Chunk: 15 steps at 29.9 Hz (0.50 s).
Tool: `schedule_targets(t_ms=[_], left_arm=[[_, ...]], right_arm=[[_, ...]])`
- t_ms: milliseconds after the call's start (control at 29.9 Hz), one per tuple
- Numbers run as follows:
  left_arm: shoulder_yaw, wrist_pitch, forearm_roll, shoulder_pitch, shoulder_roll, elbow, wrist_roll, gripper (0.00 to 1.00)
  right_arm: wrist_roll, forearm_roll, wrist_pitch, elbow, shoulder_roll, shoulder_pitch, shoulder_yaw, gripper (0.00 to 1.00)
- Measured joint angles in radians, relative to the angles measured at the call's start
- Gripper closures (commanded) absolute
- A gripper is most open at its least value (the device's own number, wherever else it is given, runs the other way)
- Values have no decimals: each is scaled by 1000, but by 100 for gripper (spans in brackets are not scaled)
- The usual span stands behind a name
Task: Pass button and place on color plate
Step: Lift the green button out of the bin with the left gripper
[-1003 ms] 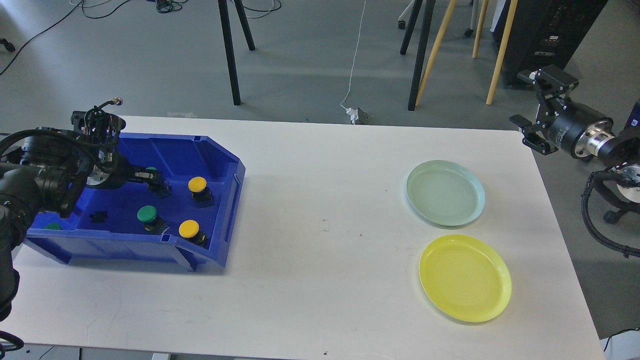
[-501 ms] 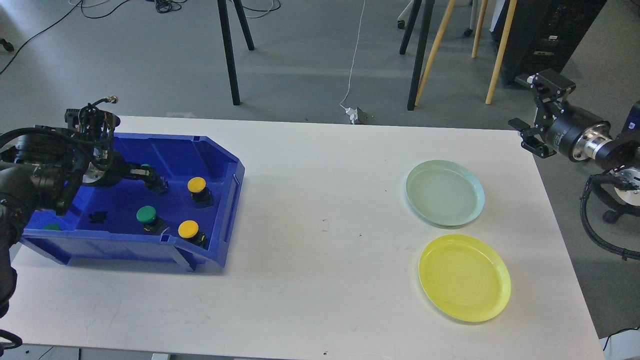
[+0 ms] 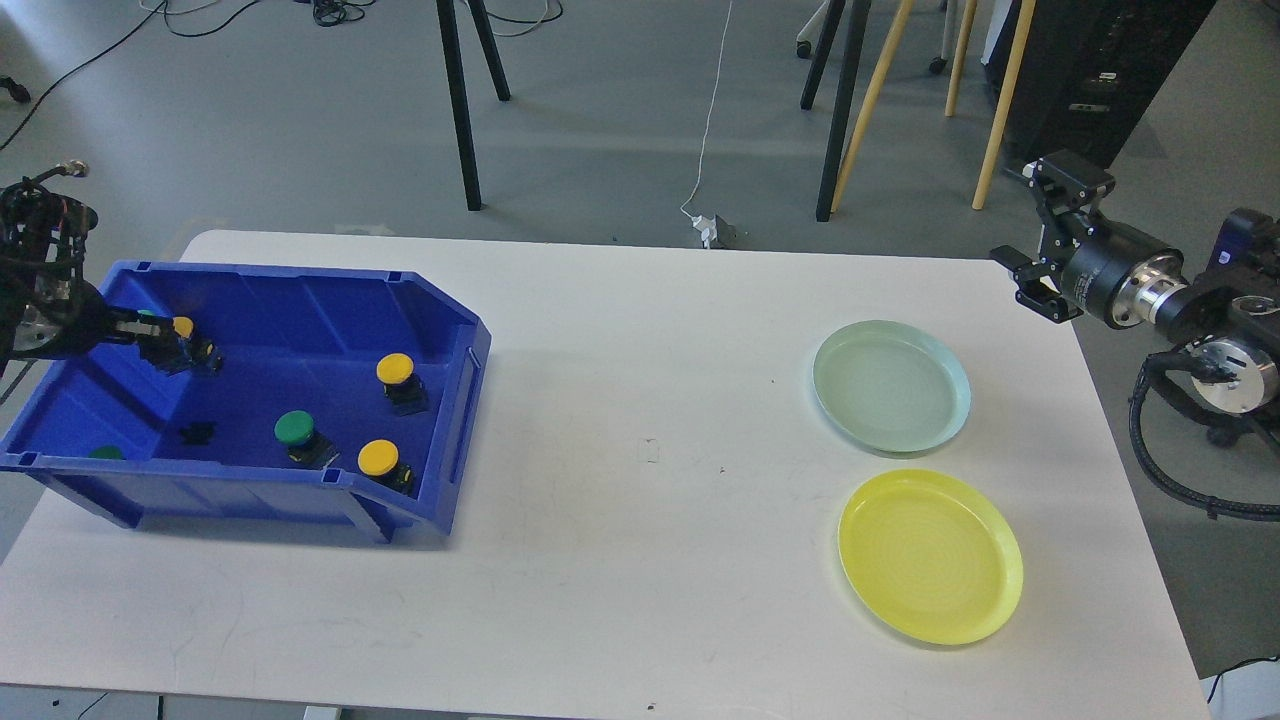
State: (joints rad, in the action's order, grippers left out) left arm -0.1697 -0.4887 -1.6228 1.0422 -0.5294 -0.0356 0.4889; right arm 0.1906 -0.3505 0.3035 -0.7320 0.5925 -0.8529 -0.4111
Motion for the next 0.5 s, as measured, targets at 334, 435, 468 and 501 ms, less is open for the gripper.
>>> schedule_targets(t_ms=[334, 435, 468, 501], left_arm=[[9, 0, 12, 12, -1, -5, 0, 75], [13, 0, 22, 40, 4, -10, 0, 75], [13, 0, 26, 49, 6, -11, 0, 75], [13, 0, 30, 56, 9, -13, 0, 75]], right_arm=[[-5, -8, 4, 44, -47, -4, 0, 1], [-6, -30, 6, 60, -54, -5, 0, 1], [-8, -37, 7, 68, -59, -6, 0, 1], [-10, -42, 9, 78, -65, -6, 0, 1]])
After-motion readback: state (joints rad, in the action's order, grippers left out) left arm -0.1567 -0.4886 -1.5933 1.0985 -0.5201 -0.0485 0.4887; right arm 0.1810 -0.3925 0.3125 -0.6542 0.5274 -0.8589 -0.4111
